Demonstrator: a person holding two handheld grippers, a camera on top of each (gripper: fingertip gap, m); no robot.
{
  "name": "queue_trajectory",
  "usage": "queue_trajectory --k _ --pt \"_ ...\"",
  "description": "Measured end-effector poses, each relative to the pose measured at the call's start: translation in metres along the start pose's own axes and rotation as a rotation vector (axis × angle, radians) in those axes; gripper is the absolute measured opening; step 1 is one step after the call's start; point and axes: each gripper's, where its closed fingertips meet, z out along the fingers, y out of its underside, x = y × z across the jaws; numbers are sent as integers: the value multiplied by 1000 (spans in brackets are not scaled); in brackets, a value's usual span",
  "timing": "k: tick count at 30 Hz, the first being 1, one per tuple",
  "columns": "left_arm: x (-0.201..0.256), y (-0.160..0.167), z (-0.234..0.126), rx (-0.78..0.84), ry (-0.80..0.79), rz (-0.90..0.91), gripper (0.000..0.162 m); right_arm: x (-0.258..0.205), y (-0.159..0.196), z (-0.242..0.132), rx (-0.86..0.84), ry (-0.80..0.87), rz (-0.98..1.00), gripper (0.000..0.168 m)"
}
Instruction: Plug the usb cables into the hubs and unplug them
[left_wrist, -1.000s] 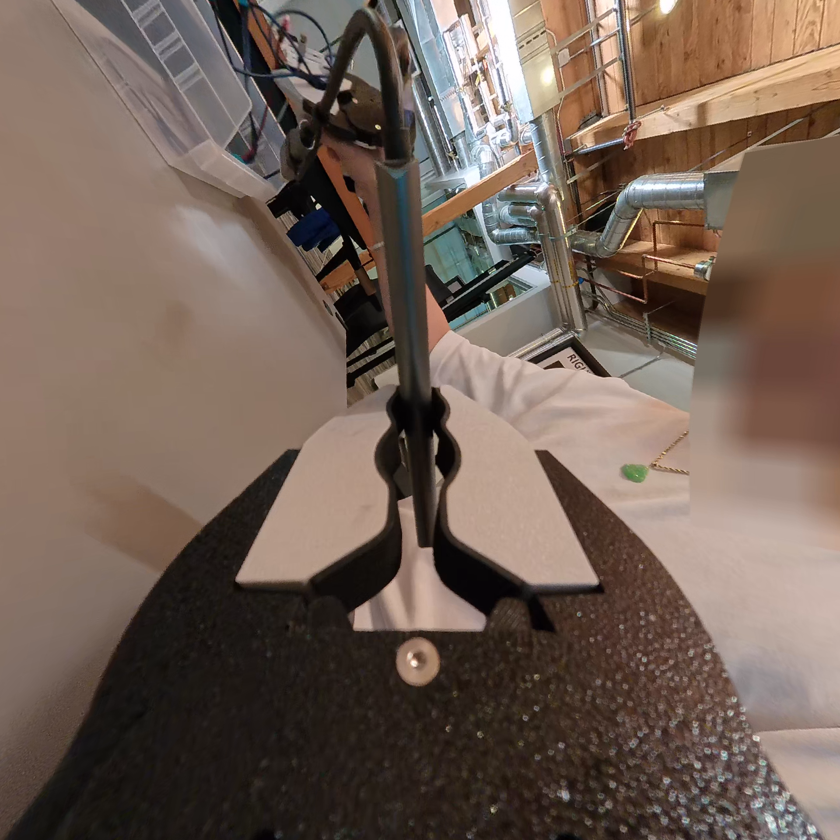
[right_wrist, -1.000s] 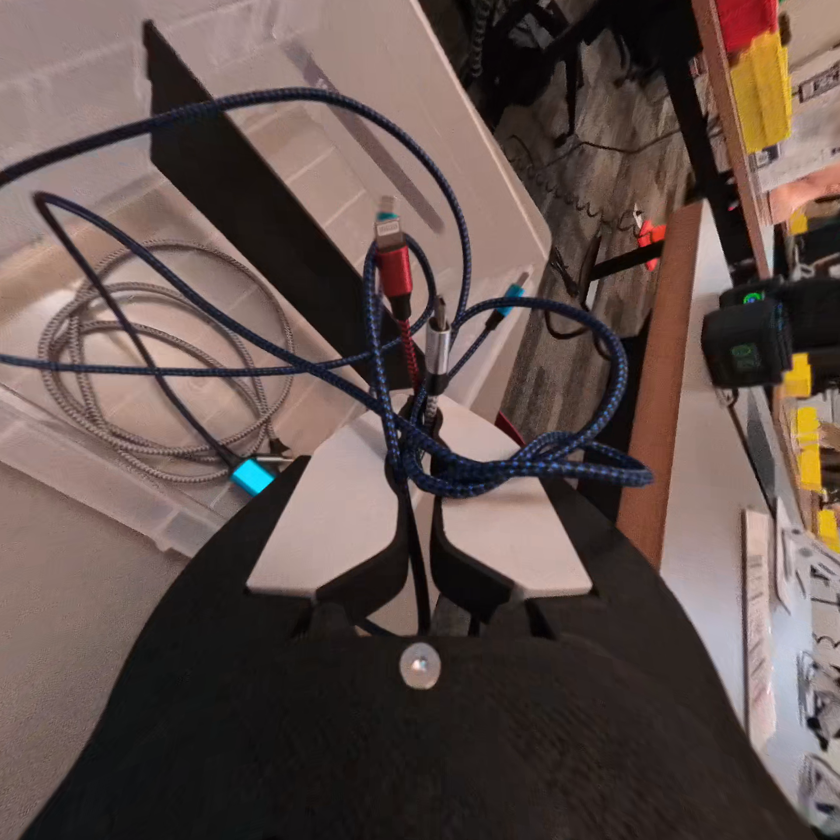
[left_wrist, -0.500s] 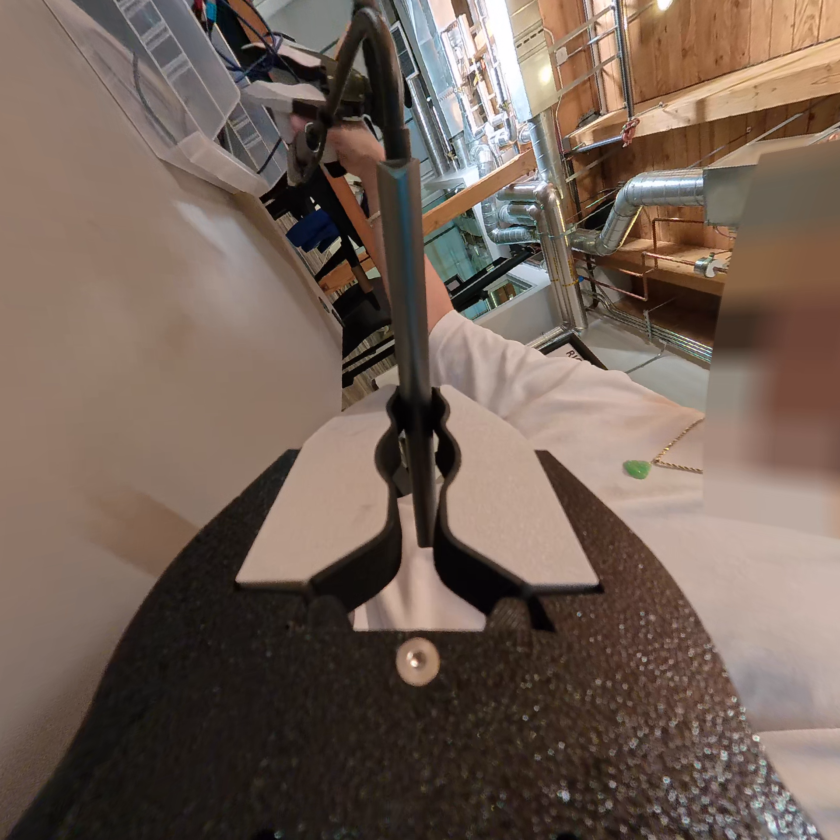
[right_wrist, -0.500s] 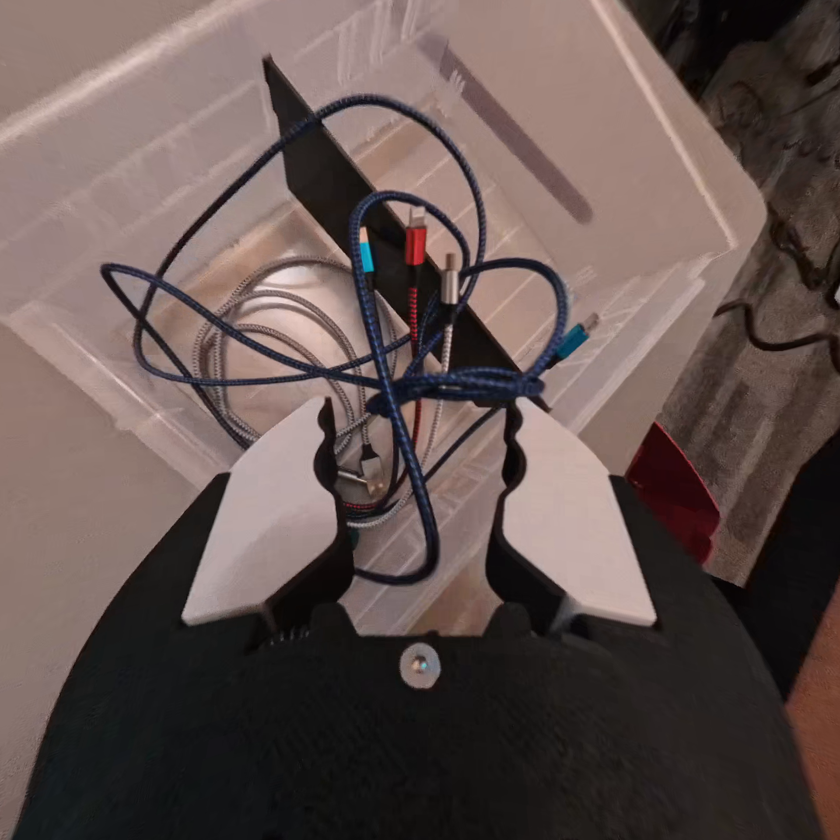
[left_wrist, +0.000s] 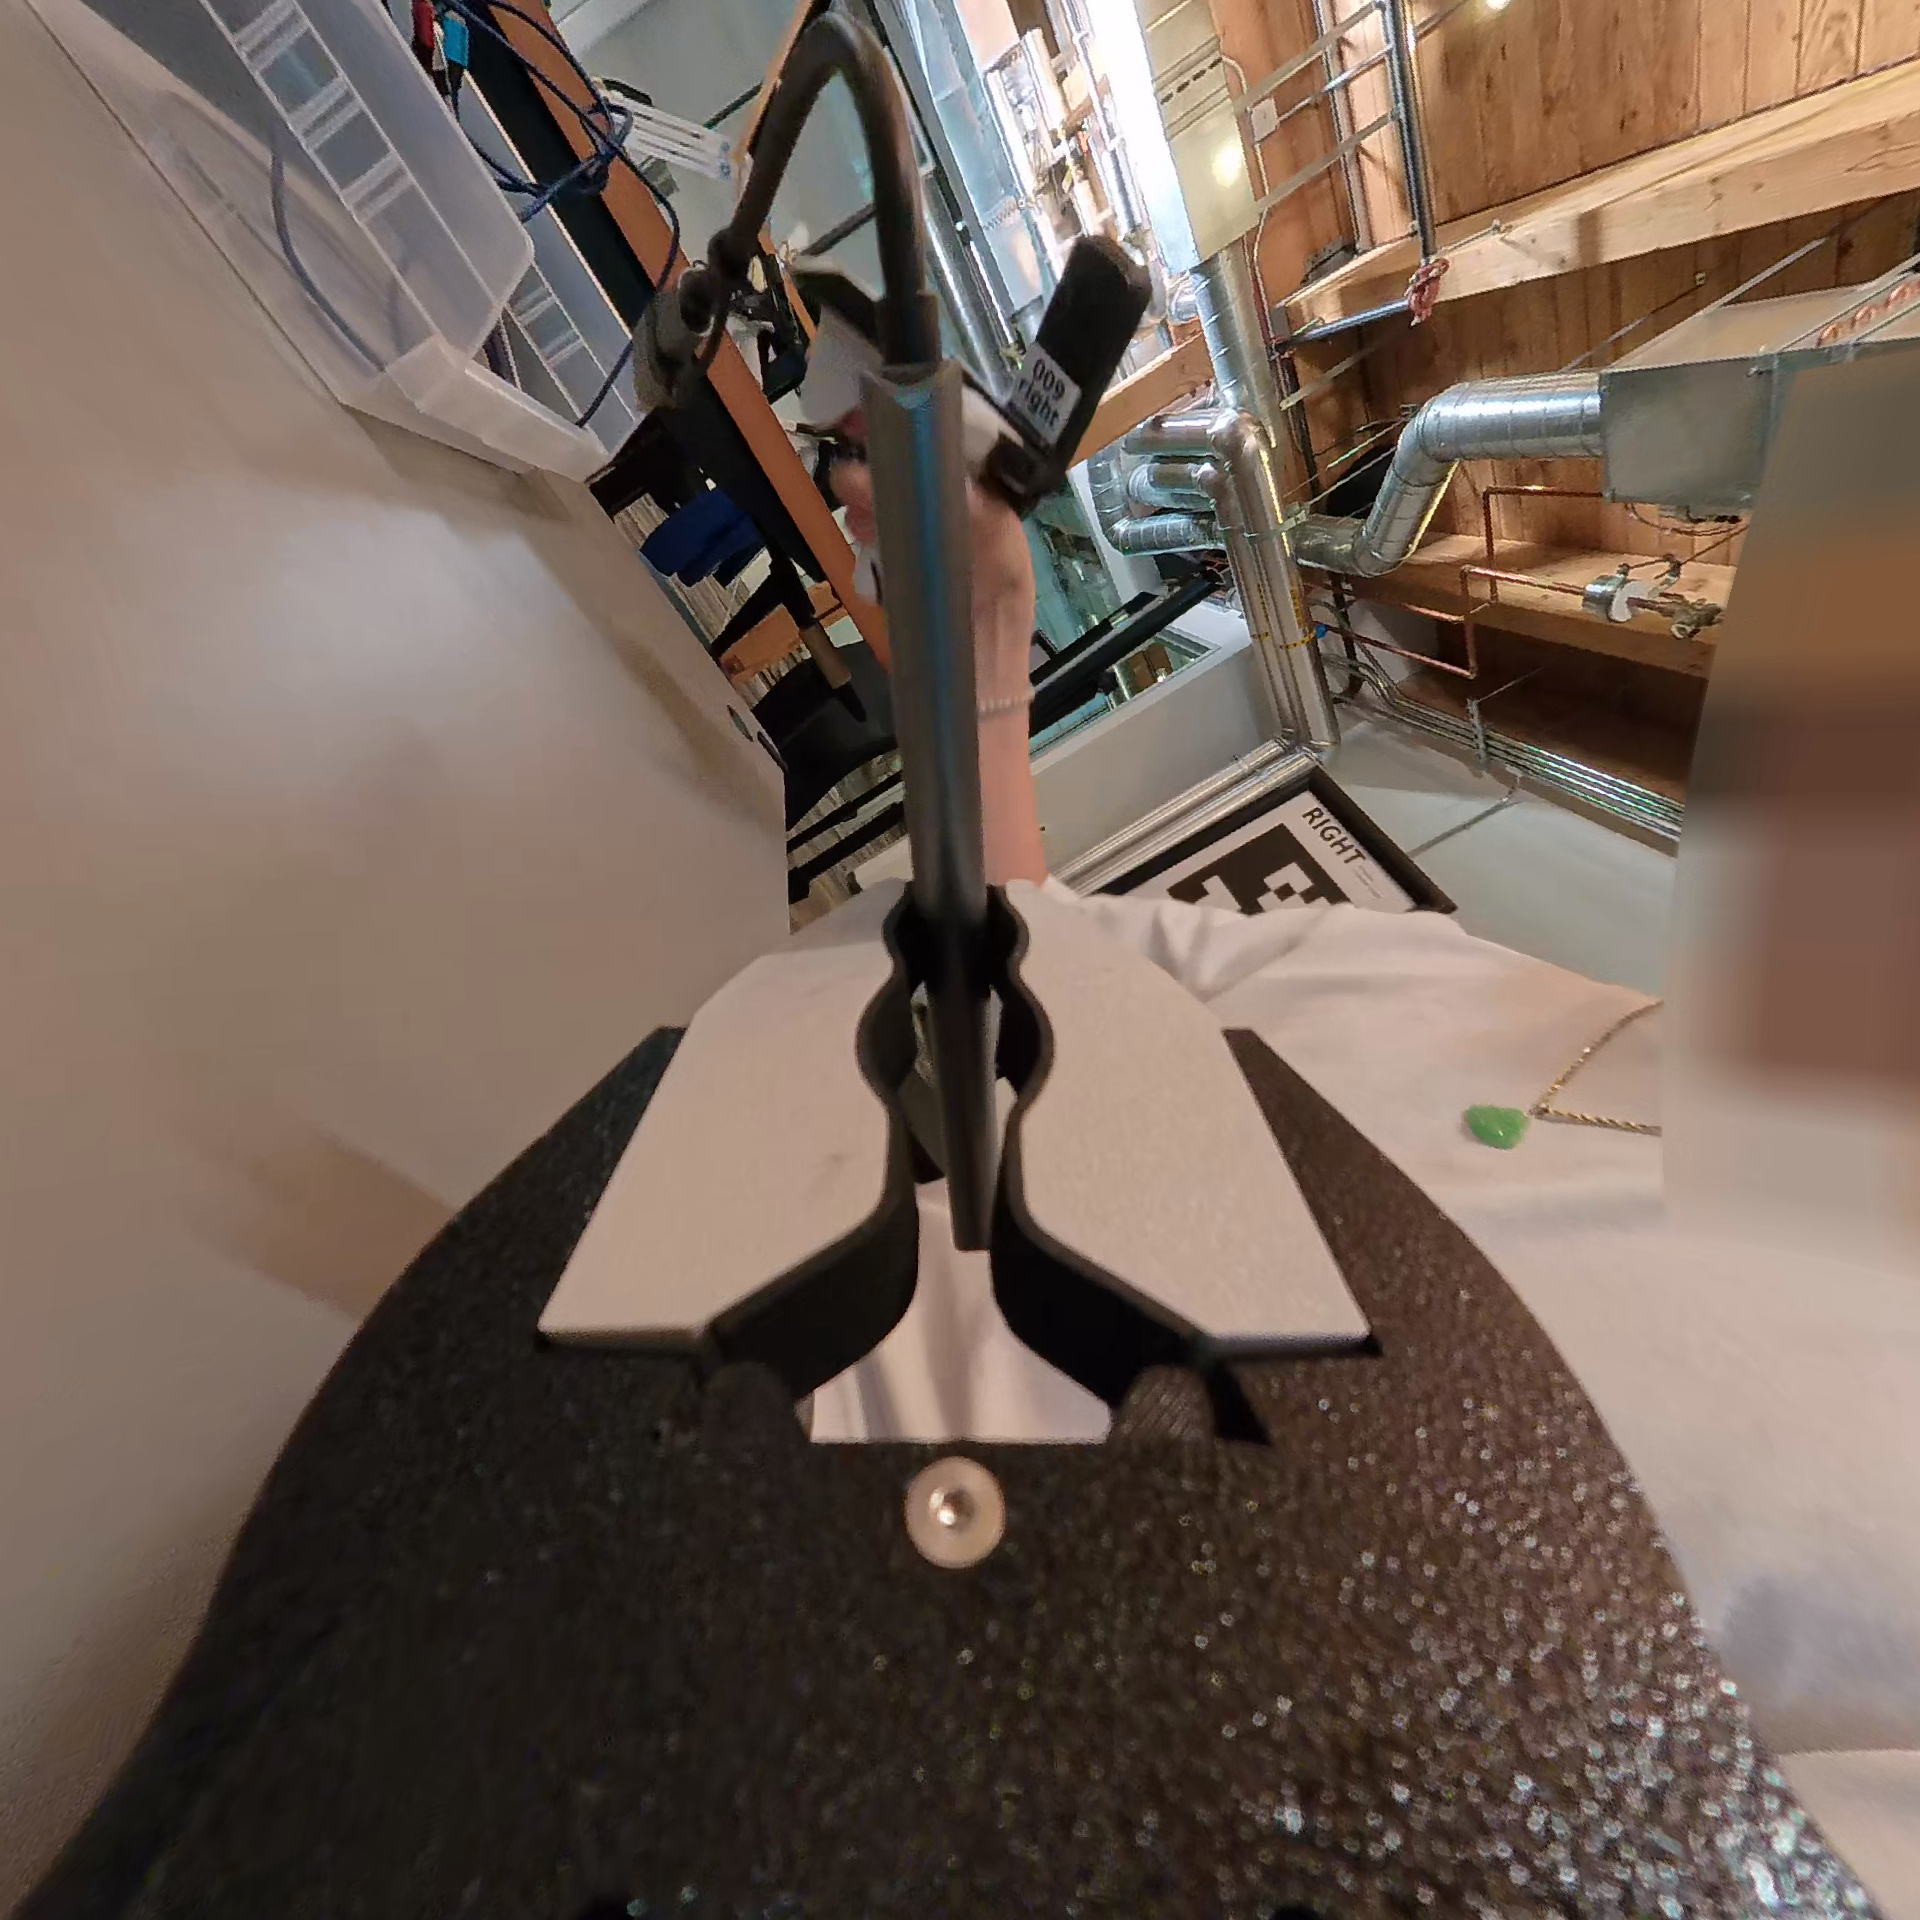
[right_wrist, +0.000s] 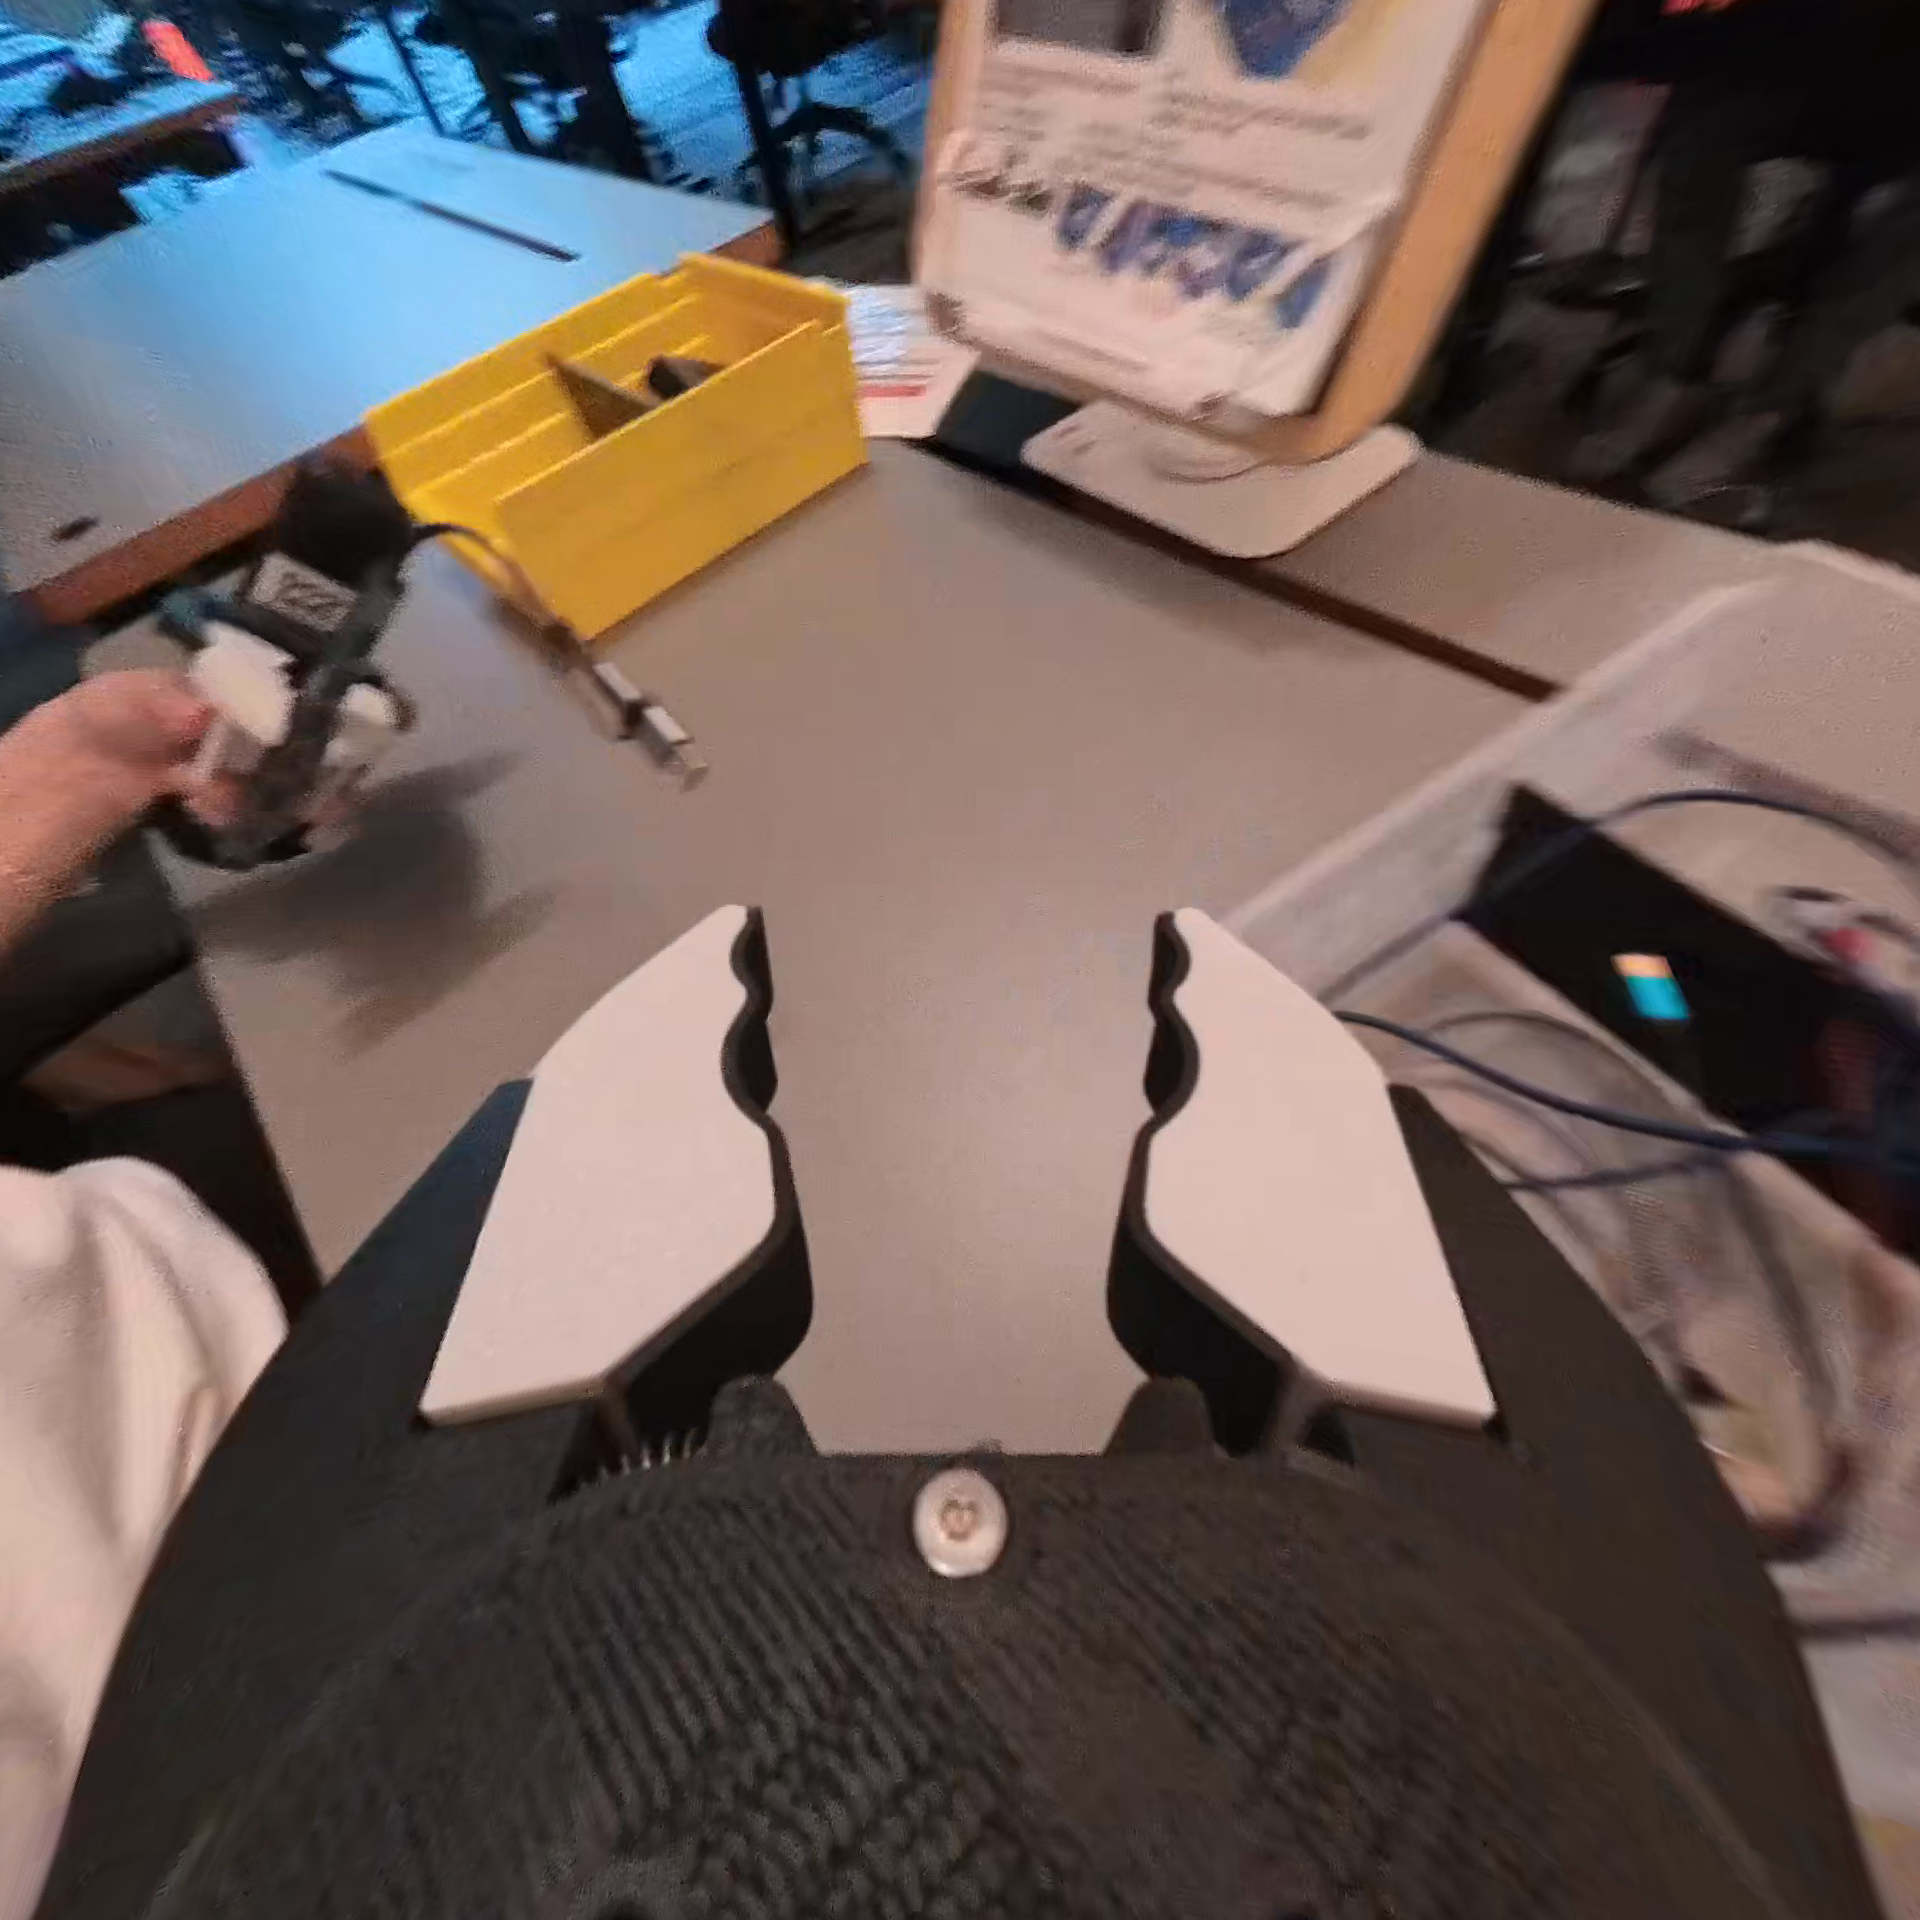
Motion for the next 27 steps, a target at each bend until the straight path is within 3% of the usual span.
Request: queue_trajectory --k 4,6,8,10,13,17,19,21,24,27 --pt "-6 -6 17 25 16 -30 10 -117 17 77 30 -257 -19 51" --pt "-6 -8 24 34 36 -58 10 -150 13 103 86 -292 -79 51" --pt "-5 -7 29 34 36 -67 10 -155 7 121 128 -183 -203 49" --pt "-5 -6 30 41 15 -58 10 -165 5 134 137 -187 -206 44" --pt "-7 -3 33 47 -13 -43 10 -192 20 154 51 -364 -26 51" --pt "-14 14 42 -26 -50 -16 10 -194 26 169 44 -456 191 56" --pt "-16 22 49 -69 -57 4 10 -200 33 168 1 -513 230 47" --pt "-20 26 56 -99 -89 23 10 -215 29 172 1 -611 224 20" --pt "-19 26 62 -114 -101 89 11 -222 21 161 36 -686 188 15" --pt "-22 9 64 -36 -151 148 21 -209 4 150 94 -636 125 12"
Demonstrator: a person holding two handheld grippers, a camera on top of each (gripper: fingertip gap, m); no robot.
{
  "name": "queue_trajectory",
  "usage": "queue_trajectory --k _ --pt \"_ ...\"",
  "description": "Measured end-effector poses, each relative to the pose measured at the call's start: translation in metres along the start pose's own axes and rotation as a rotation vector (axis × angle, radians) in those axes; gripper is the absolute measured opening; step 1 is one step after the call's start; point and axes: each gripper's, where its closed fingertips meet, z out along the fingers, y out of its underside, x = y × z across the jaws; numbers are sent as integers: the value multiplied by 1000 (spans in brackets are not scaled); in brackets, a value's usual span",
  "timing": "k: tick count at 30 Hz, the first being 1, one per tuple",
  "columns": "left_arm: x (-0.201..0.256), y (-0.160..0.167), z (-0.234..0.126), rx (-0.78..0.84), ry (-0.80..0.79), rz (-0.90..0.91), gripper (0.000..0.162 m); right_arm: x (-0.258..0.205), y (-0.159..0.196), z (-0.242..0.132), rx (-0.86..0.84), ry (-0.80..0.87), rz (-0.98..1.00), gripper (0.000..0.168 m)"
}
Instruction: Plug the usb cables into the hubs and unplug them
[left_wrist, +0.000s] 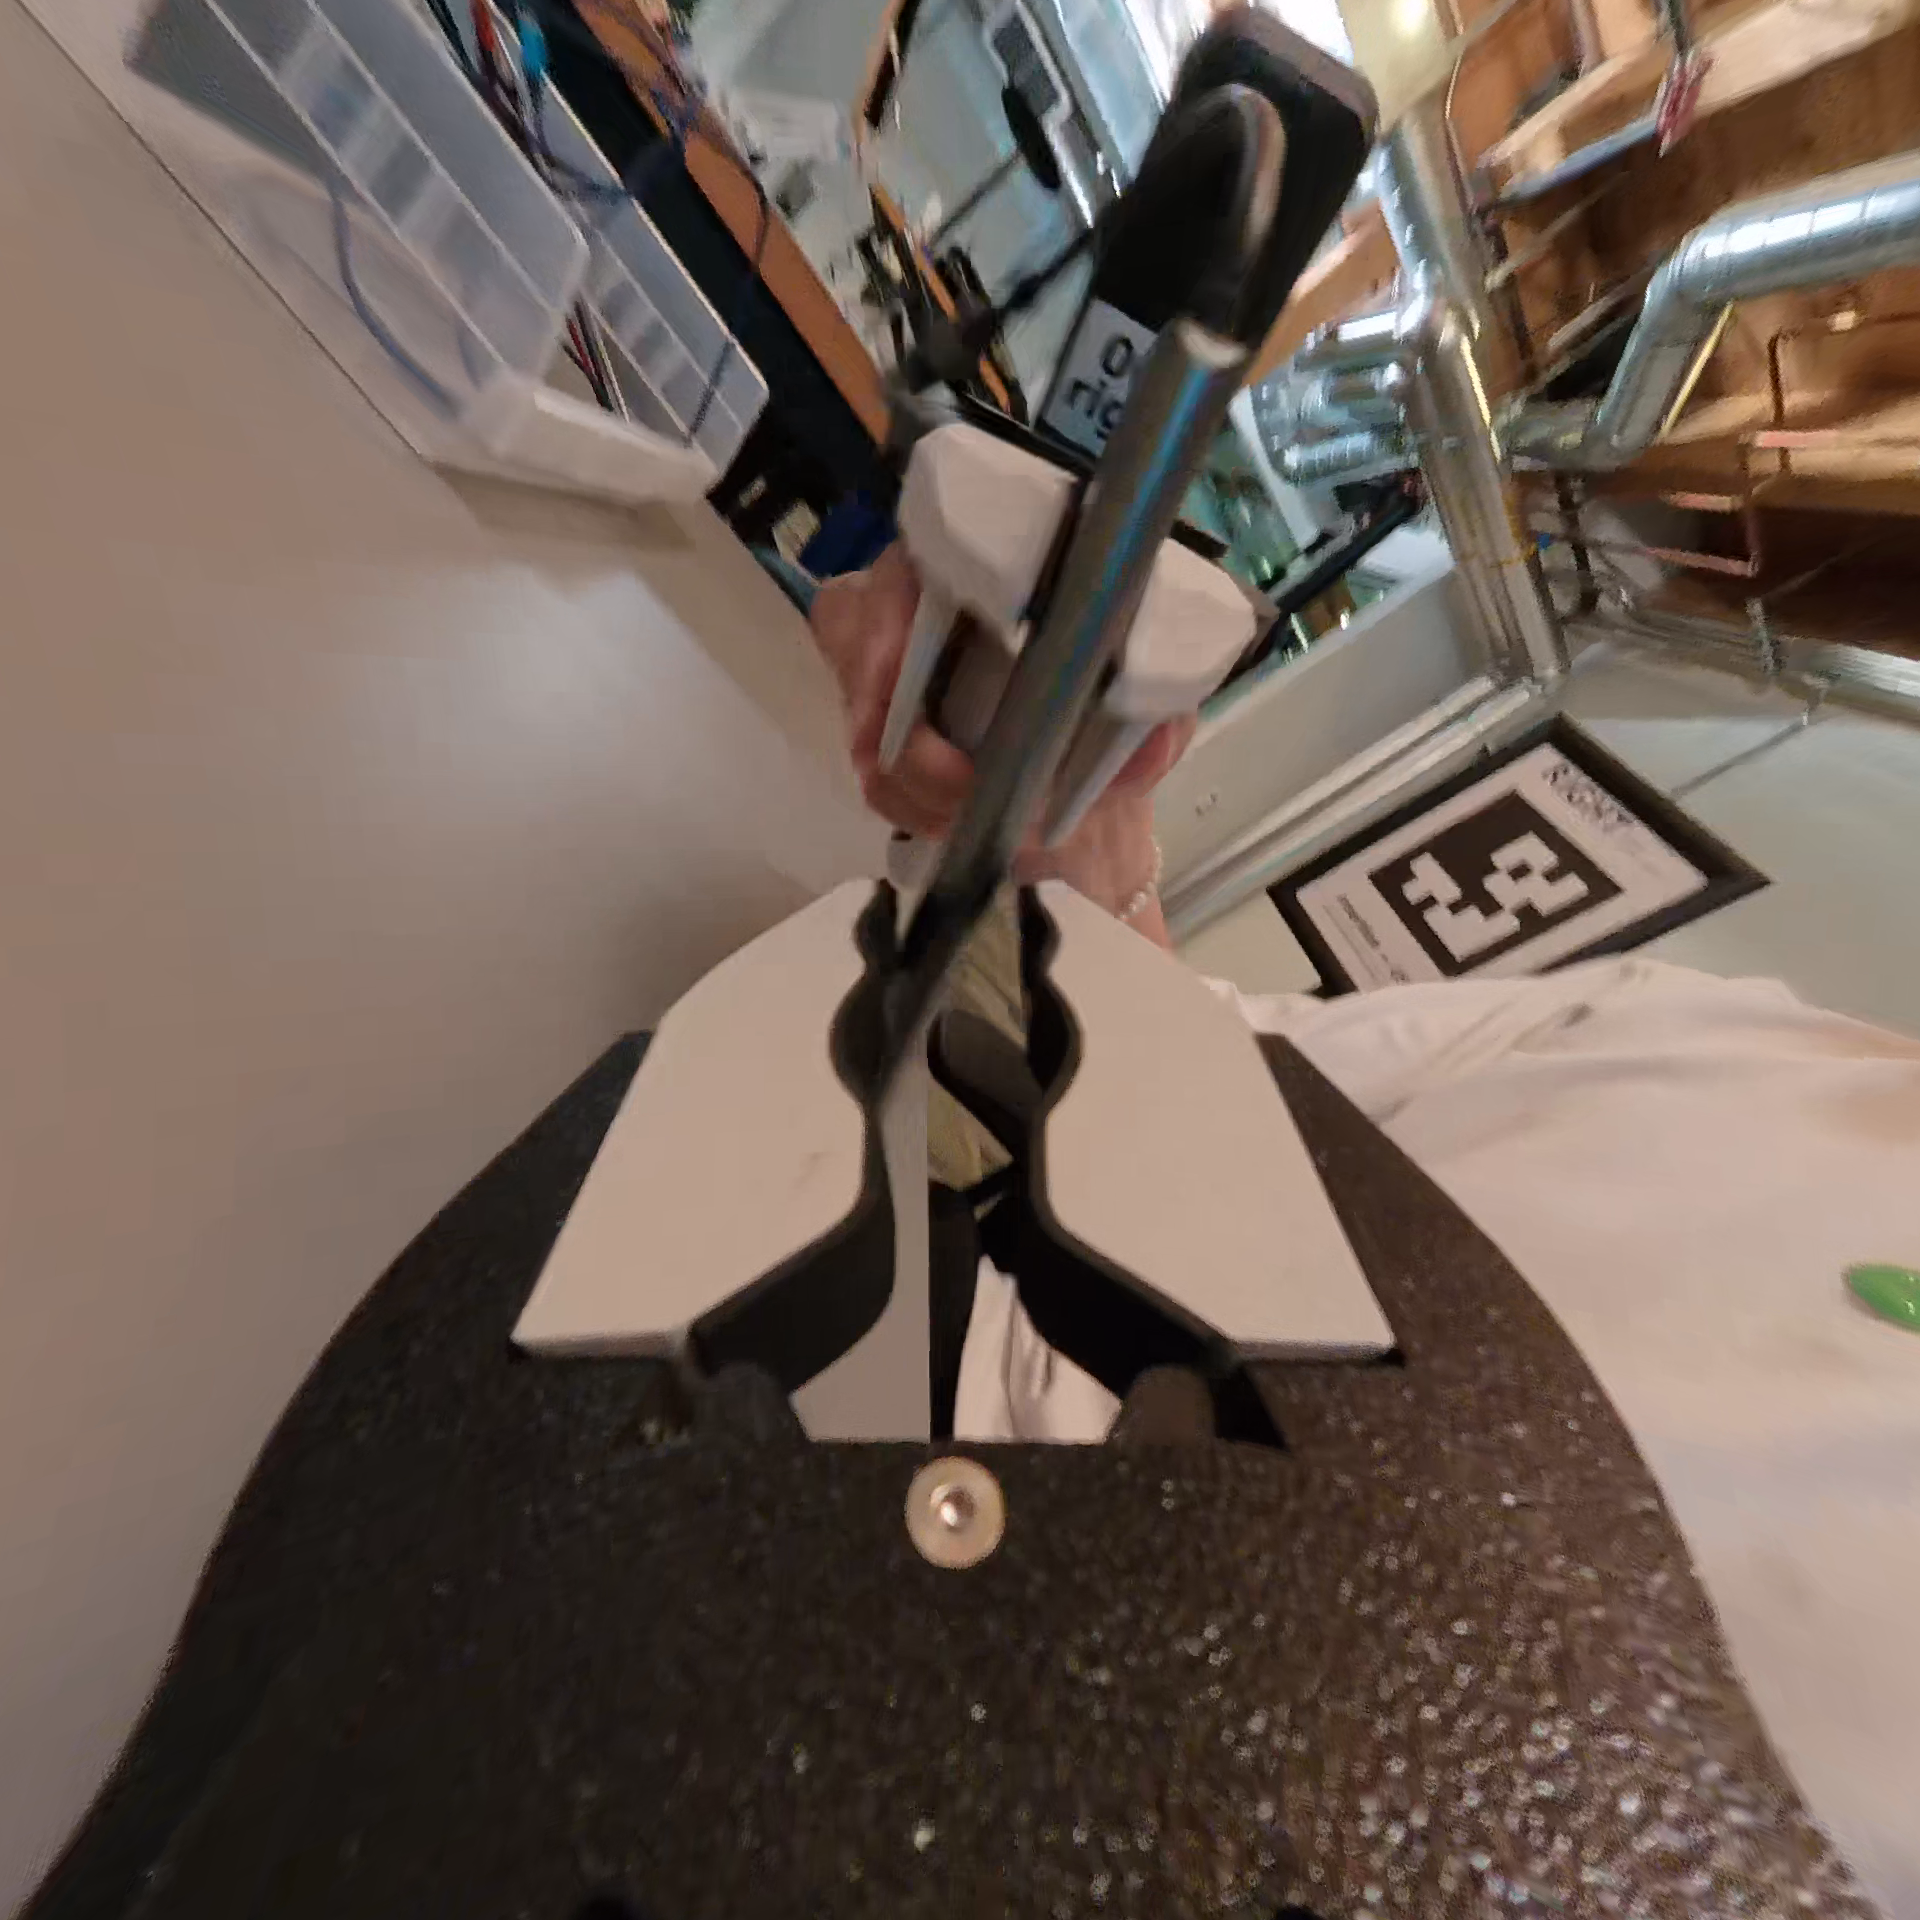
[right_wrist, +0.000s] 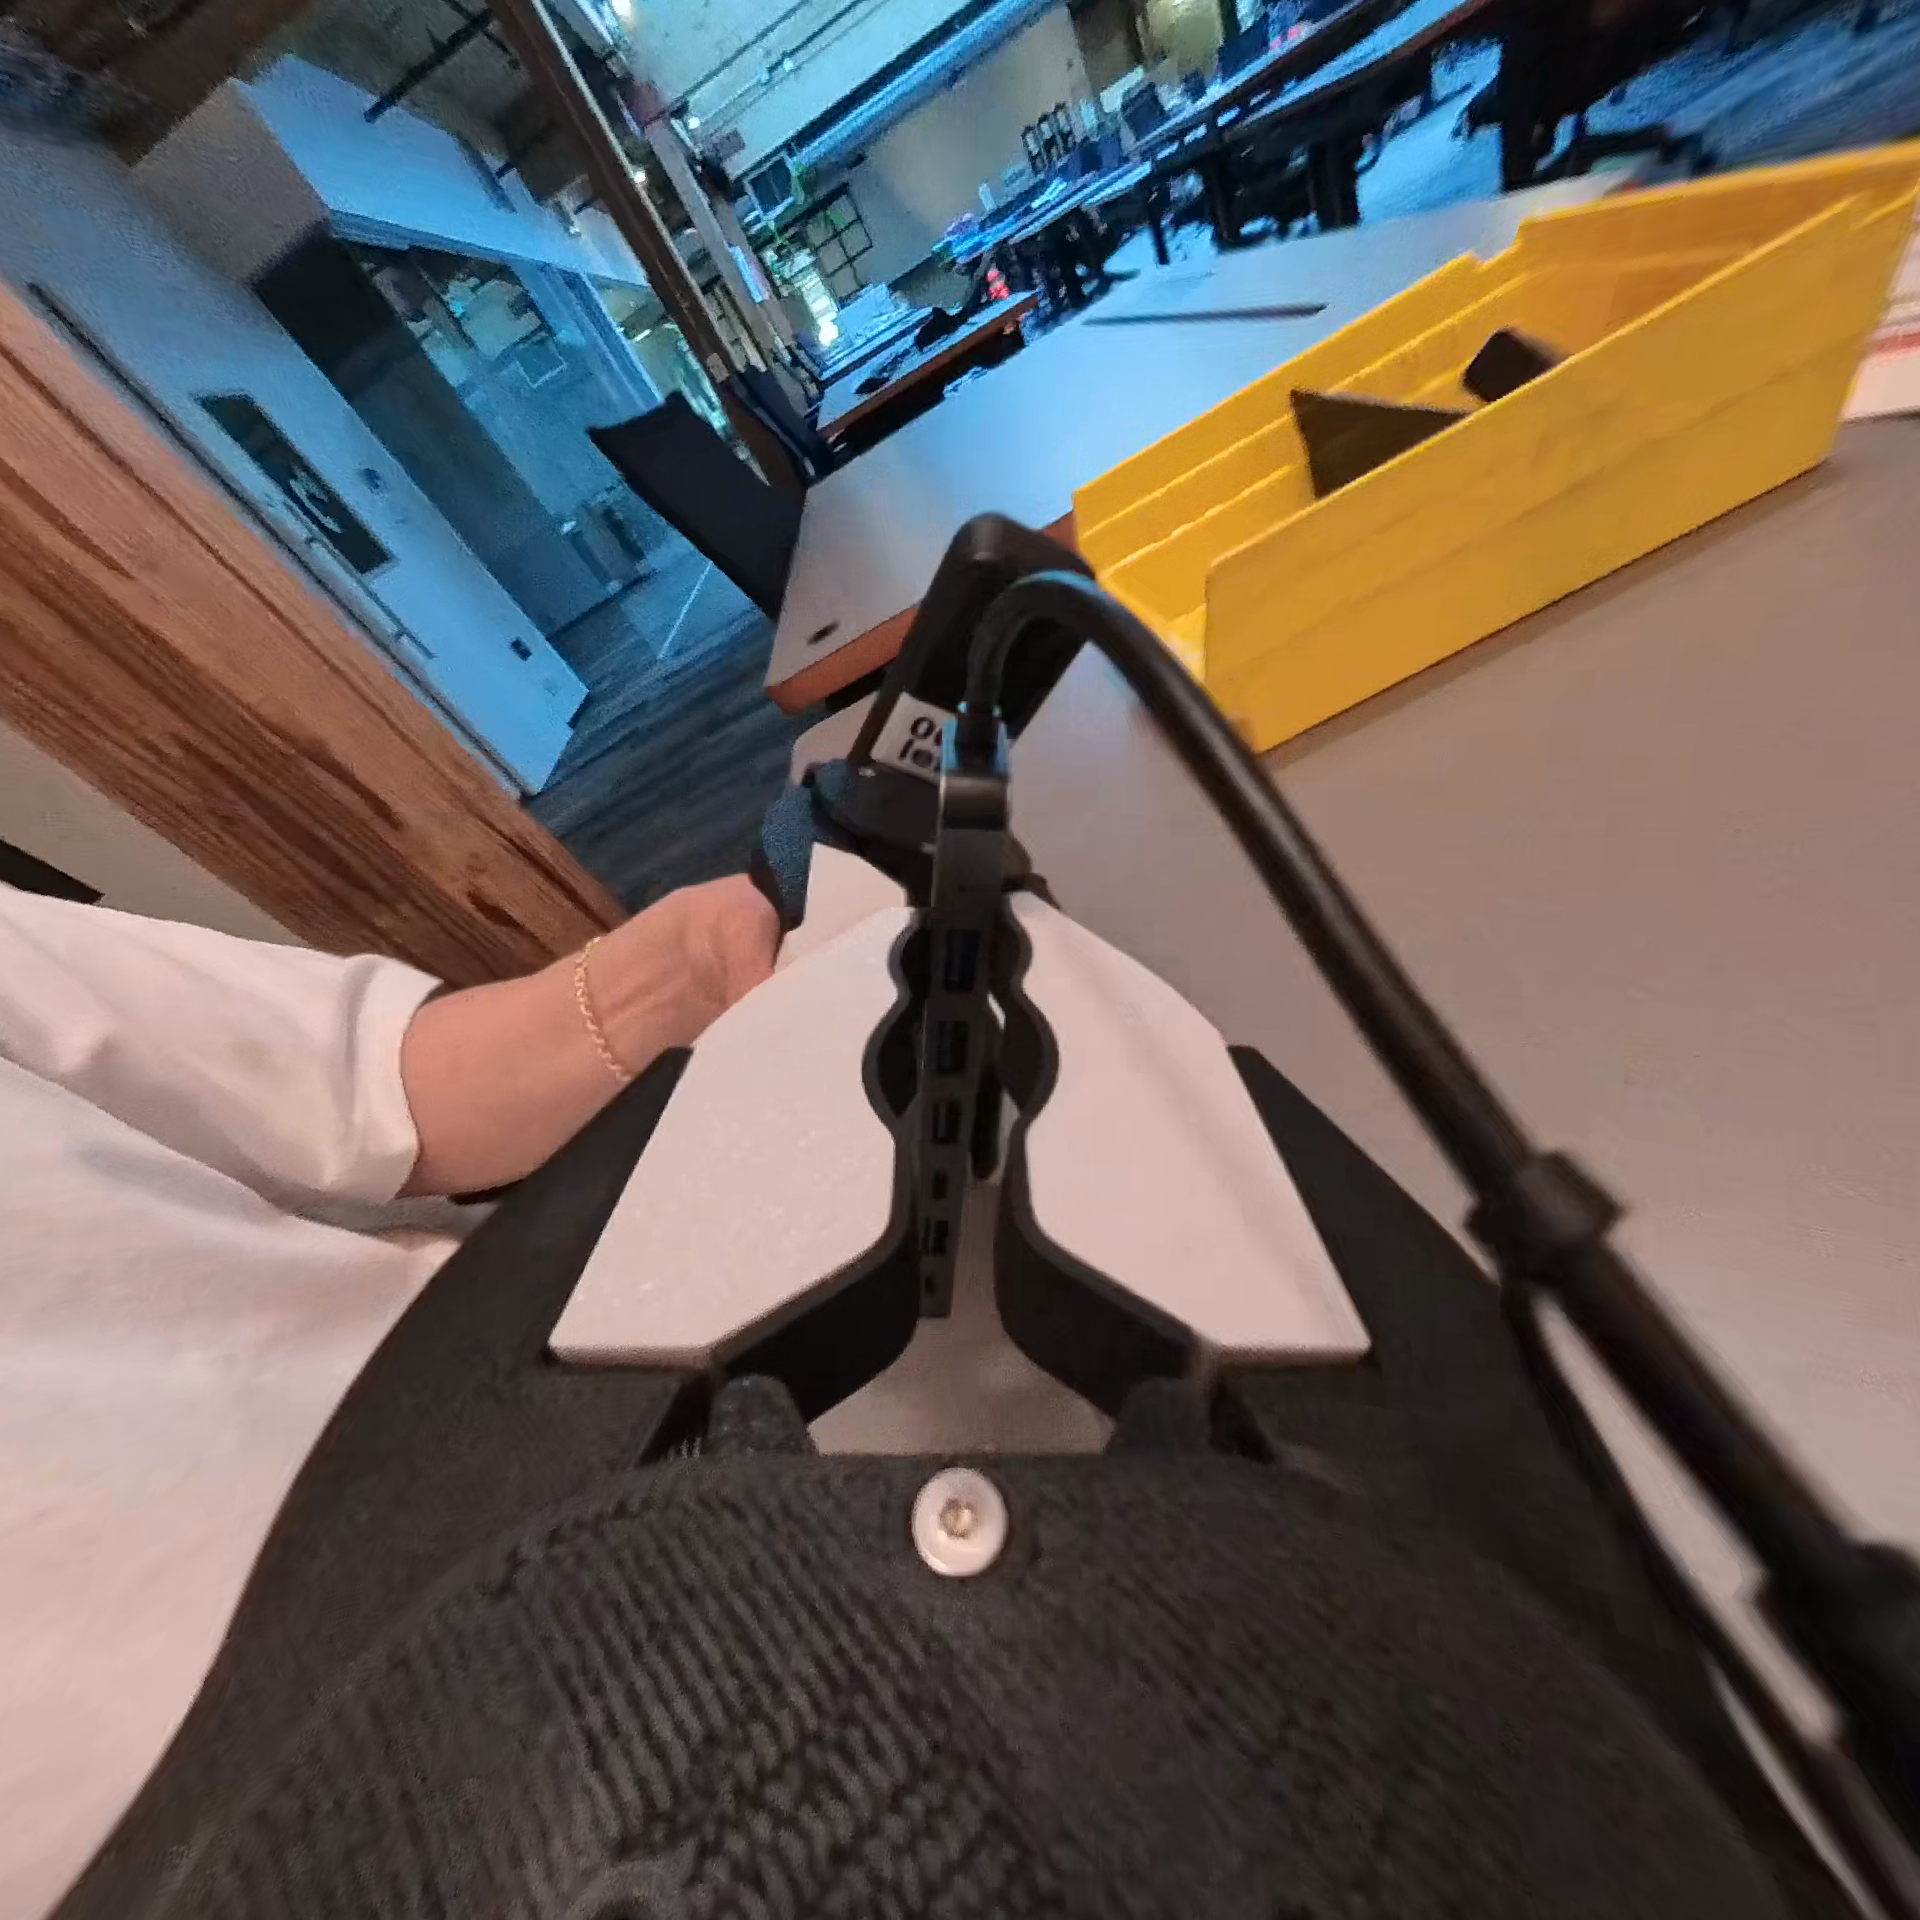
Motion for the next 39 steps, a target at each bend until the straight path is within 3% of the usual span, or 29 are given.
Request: queue_trajectory --k 4,8,10,12,14,19,25,31,35,39 --pt "-4 -20 -18 135 -22 37 26 39 -69 -79 125 247 -97 12" --pt "3 -17 -47 208 -41 110 24 142 -157 -232 212 854 -260 11" --pt "7 -12 -59 224 -62 148 20 192 -183 -298 210 1058 -254 11" --pt "8 -8 -69 238 -100 174 18 232 -192 -339 124 1201 -282 11" --pt "7 -6 -76 249 -131 180 17 270 -182 -367 -102 1349 -320 12" --pt "2 -7 -96 238 -229 187 16 334 -128 -376 -627 1389 -353 12" --pt "4 -42 -142 249 -425 274 16 366 -60 -364 -857 1252 -198 13" --pt "-17 -109 -223 160 -845 406 31 349 -80 -368 -787 1312 -291 60" --pt "-45 -161 -277 28 -1137 510 45 295 -101 -349 -644 1312 -365 66" --pt "-84 -205 -311 -257 -1327 703 61 219 -87 -291 -423 1152 -433 65"
